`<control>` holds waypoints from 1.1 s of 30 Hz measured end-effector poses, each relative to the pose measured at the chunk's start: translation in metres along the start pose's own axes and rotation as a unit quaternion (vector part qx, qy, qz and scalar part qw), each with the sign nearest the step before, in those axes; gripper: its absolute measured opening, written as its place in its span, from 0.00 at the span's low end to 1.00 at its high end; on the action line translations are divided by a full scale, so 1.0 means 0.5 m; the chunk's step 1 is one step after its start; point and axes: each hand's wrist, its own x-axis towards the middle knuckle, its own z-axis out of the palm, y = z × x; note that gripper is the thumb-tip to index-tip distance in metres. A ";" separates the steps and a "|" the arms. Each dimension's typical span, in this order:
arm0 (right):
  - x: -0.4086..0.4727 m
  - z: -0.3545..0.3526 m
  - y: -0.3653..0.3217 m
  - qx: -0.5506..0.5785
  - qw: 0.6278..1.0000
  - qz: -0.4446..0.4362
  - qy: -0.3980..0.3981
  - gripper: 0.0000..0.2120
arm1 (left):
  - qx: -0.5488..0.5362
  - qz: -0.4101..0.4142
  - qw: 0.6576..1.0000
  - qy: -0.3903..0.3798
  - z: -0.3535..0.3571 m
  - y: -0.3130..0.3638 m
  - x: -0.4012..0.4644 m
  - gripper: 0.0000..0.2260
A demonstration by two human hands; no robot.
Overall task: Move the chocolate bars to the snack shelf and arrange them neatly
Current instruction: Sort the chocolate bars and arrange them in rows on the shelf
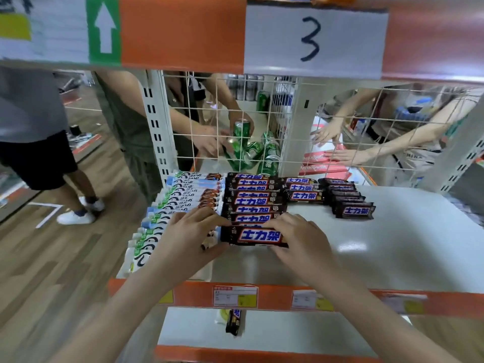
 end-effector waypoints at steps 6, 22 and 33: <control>0.019 0.009 0.000 0.007 1.000 -0.012 0.006 0.19 | 0.014 -0.006 1.000 -0.017 0.013 -0.004 0.011 0.19; 0.010 0.017 0.018 0.013 1.000 -0.008 0.011 0.20 | 0.054 0.014 0.998 -0.042 0.037 0.020 0.042 0.23; -0.019 -0.007 0.011 0.006 0.999 0.001 0.040 0.21 | 0.066 0.017 0.998 0.000 0.018 0.040 0.001 0.19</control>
